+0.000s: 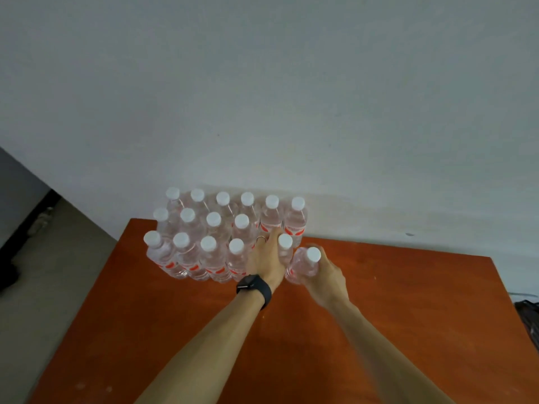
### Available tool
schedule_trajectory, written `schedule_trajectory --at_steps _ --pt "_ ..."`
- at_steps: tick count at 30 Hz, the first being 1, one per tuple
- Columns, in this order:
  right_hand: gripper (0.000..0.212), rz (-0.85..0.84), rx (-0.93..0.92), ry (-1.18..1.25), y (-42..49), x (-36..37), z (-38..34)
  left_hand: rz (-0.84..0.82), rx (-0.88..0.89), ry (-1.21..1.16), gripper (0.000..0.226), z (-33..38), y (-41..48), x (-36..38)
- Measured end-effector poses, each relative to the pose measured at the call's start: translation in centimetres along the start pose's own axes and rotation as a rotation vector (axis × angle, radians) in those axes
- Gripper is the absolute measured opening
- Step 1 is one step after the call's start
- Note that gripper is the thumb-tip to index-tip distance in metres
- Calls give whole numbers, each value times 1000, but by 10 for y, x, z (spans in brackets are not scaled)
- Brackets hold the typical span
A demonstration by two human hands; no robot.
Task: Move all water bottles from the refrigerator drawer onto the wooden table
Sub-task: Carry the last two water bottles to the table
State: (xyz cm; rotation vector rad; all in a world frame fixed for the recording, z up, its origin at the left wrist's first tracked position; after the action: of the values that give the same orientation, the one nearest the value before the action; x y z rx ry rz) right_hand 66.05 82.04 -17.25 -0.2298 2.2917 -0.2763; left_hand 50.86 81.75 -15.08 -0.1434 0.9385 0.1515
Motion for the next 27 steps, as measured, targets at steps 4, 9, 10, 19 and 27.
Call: schedule_trajectory --at_steps 4,9,10,19,27 --pt "51 4 -13 68 25 -1 -11 44 -68 -90 71 -4 16 11" --pt "63 19 -50 109 43 6 -20 85 -129 -120 83 -5 25 7" --pt "65 23 -64 104 44 7 -20 97 -117 -97 86 -3 26 7" --pt "76 48 -167 54 54 12 -12 7 22 139 69 -1 30 -3" --pt "77 49 -186 47 52 14 -16 14 9 75 68 0 32 -6"
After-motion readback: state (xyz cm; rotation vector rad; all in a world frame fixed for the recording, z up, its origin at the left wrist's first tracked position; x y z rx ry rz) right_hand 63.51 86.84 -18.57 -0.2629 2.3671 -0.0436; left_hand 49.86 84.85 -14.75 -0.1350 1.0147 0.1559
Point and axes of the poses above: each hand's wrist, its own y-axis towards the middle knuckle, its own x-axis out of the palm, z = x × y, the point moved 1 cm from there along y, towards the middle knuckle, and after that the axes turned 4 degrees about x, right-handed, at the moved point
